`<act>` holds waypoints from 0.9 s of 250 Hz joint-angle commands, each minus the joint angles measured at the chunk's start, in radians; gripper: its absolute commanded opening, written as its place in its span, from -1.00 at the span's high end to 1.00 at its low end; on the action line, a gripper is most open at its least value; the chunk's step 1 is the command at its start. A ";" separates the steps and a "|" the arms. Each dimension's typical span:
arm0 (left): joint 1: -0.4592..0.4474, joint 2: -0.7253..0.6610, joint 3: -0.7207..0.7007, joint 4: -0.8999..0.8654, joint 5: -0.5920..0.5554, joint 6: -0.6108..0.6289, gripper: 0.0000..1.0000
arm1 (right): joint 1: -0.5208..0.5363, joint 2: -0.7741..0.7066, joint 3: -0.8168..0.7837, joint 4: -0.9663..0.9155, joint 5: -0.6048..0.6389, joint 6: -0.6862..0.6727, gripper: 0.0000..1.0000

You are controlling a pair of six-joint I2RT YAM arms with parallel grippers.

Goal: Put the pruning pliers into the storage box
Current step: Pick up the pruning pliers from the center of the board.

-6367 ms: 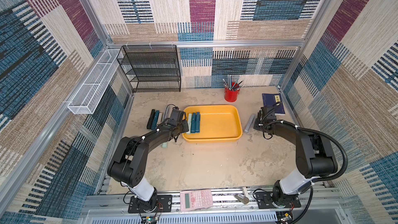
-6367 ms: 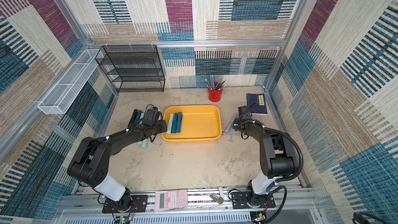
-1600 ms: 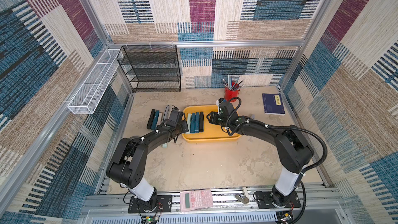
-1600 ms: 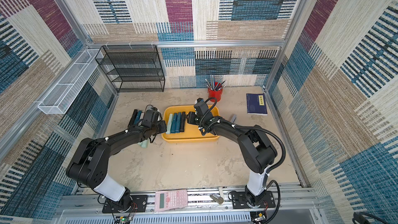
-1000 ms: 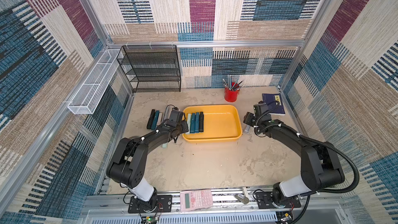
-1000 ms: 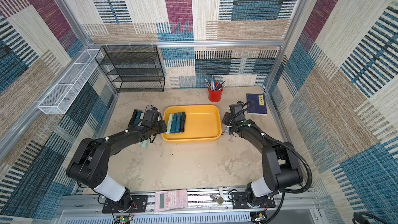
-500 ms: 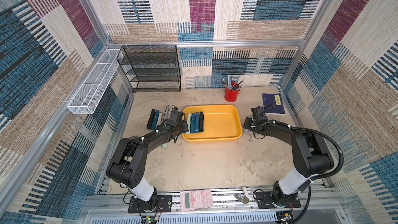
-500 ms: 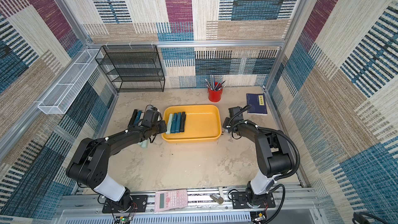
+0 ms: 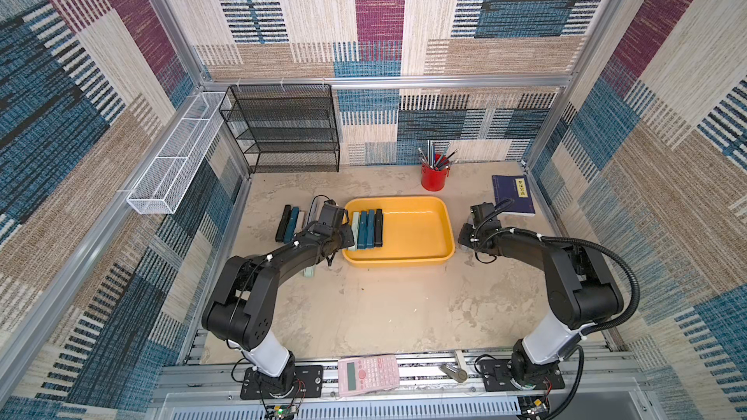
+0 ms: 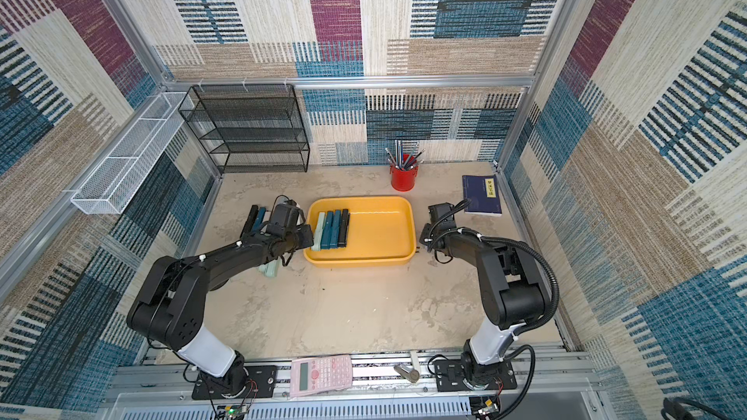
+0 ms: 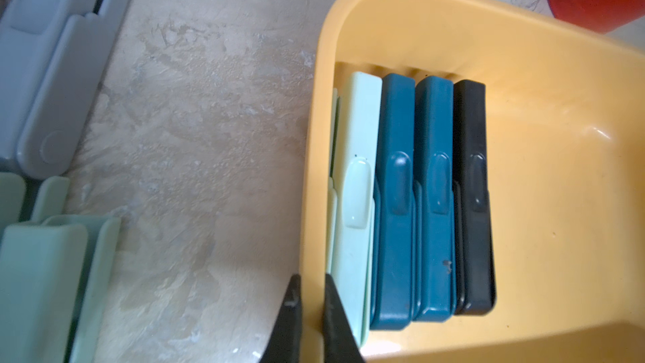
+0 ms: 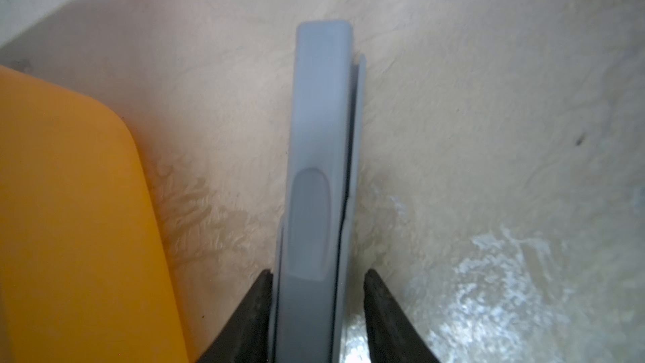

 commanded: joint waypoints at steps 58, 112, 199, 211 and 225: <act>0.001 -0.002 0.001 -0.026 -0.006 0.010 1.00 | 0.001 -0.052 0.019 0.002 0.041 -0.031 0.39; 0.001 -0.003 -0.002 -0.022 -0.002 0.005 1.00 | 0.003 -0.132 0.075 0.012 -0.004 -0.060 0.53; 0.001 -0.010 -0.004 -0.023 -0.002 0.001 1.00 | 0.122 -0.173 0.152 0.036 -0.014 -0.059 0.58; 0.001 -0.007 -0.004 -0.022 0.000 -0.001 1.00 | 0.149 -0.167 0.149 0.052 -0.016 -0.041 0.57; 0.001 -0.004 -0.004 -0.017 0.003 -0.004 1.00 | 0.173 -0.153 0.147 0.070 -0.026 -0.013 0.58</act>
